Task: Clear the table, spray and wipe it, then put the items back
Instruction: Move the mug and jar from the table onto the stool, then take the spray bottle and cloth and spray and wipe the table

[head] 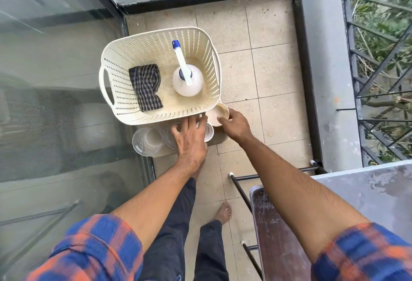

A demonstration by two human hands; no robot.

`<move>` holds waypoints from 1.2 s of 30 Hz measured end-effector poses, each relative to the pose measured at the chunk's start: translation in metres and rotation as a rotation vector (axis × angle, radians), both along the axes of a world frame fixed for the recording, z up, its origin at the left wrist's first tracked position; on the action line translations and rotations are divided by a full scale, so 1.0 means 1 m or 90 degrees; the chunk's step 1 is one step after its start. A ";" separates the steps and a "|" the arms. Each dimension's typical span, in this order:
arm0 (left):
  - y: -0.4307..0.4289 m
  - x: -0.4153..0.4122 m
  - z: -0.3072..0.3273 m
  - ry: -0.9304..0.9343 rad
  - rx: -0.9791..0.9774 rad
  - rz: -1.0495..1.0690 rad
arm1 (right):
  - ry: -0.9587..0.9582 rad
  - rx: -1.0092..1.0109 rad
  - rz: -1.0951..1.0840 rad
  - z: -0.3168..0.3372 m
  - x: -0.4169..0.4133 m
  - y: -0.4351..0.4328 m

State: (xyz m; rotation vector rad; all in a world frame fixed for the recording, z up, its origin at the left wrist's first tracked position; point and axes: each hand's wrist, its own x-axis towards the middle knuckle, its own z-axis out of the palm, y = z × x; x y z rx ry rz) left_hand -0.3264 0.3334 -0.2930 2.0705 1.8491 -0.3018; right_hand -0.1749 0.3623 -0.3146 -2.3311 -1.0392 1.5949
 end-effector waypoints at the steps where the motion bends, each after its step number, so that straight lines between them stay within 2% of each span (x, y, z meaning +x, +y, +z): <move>1: -0.001 -0.001 0.002 -0.004 0.003 -0.007 | 0.007 -0.006 0.001 0.001 0.000 0.001; 7: -0.011 -0.008 0.020 -0.050 0.058 -0.054 | 0.062 -0.055 -0.036 -0.003 0.012 0.004; 10: -0.014 -0.016 0.036 -0.168 0.089 -0.018 | 0.044 -0.029 -0.061 0.009 0.020 0.003; 16: 0.014 -0.051 0.077 -0.371 0.103 0.082 | -0.014 0.204 -0.163 0.069 0.022 0.003; 20: 0.044 -0.080 0.089 -0.466 0.105 0.233 | -0.008 0.361 -0.165 0.111 0.003 0.013; 22: 0.063 -0.093 0.084 -0.464 0.100 0.341 | 0.012 0.392 -0.103 0.126 -0.012 0.024; 24: 0.085 -0.102 0.076 -0.450 0.067 0.443 | 0.016 0.367 -0.005 0.133 -0.027 0.038; 27: 0.113 -0.106 0.063 -0.396 -0.055 0.527 | -0.016 0.314 0.118 0.134 -0.051 0.063; 30: 0.130 -0.102 0.045 -0.332 -0.160 0.536 | -0.010 0.256 0.120 0.124 -0.067 0.080; 36: 0.156 -0.094 0.009 -0.207 -0.205 0.514 | -0.046 0.216 0.201 0.092 -0.082 0.097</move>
